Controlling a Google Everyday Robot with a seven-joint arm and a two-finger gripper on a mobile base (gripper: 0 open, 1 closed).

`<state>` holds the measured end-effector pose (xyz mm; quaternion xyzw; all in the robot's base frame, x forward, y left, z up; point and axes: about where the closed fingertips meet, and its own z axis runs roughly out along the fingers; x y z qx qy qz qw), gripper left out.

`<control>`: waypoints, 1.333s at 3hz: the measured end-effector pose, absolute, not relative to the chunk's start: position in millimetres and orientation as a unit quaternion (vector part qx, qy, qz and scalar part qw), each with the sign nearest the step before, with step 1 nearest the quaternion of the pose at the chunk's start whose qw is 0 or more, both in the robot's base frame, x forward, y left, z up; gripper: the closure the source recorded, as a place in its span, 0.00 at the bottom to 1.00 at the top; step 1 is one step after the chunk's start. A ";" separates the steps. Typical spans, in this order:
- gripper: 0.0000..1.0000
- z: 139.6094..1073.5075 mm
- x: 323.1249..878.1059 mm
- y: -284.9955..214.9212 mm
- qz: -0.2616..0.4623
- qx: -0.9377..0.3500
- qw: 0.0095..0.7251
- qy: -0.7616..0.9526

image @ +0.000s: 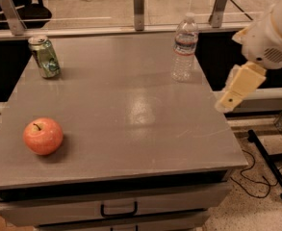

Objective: Knock water bottle over

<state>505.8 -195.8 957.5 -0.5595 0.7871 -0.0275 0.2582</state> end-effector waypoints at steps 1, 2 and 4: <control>0.00 941.3 539.5 -173.6 -0.008 -0.541 0.294 0.788; 0.00 922.0 570.6 -156.7 0.017 -0.523 0.318 0.791; 0.00 898.6 615.3 -157.1 0.064 -0.493 0.360 0.789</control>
Offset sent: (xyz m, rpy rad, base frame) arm 0.1034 0.0561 -0.0591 0.2480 -0.0537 -0.0596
